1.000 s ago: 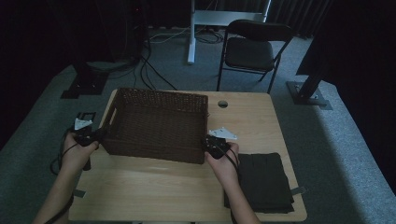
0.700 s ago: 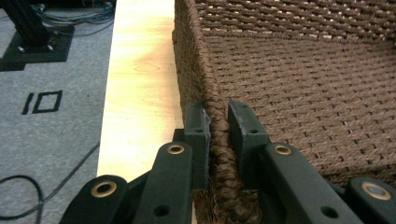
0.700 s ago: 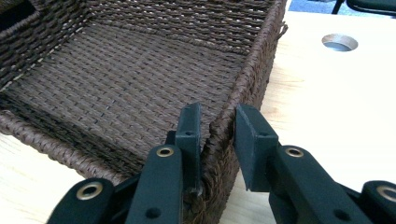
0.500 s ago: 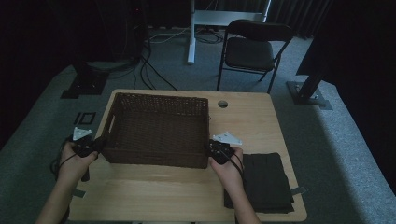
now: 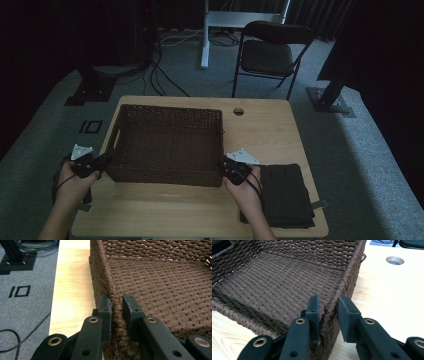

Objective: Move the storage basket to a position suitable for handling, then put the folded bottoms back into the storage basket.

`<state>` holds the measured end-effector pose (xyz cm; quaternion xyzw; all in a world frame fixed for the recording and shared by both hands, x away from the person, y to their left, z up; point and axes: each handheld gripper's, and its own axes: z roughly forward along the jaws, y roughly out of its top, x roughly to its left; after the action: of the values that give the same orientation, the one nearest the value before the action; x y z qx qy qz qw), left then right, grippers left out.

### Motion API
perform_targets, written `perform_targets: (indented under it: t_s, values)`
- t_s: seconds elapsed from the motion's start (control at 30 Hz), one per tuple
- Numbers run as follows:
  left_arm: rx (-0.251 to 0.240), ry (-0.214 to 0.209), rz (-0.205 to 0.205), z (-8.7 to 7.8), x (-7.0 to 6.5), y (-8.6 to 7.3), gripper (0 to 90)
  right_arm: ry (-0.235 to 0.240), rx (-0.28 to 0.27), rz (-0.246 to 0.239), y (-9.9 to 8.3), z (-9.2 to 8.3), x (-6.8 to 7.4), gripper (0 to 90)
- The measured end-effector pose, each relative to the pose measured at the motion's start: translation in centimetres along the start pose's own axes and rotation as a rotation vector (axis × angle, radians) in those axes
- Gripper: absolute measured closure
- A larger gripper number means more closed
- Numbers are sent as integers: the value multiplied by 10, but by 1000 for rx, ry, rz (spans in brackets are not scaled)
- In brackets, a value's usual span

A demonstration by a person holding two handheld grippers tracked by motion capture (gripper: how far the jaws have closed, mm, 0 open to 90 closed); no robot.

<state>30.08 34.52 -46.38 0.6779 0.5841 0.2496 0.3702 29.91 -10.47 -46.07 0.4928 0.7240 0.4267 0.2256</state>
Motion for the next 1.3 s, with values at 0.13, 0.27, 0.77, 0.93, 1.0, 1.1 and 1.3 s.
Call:
perform_targets:
  t_s: [0.13,0.27,0.77,0.93,1.0,1.1,1.3]
  values:
    - [5,7,5,-2,6,0,789,-1,-5,-1,-1,1,7,719]
    - [12,17,8,-4,11,0,789,14,-5,11,1,4,12,719]
    - [-40,-52,18,-4,17,-8,625,66,-19,24,-1,4,10,663]
    - [-59,-102,49,-1,23,-8,405,91,-33,-3,-2,11,6,465]
    - [-60,-114,43,-1,25,-9,303,108,-73,-1,-2,12,3,416]
    - [-62,-116,32,-3,28,-8,259,137,-79,-18,0,11,3,401]
    - [-78,-118,25,-15,30,-2,220,160,-122,2,8,1,3,266]
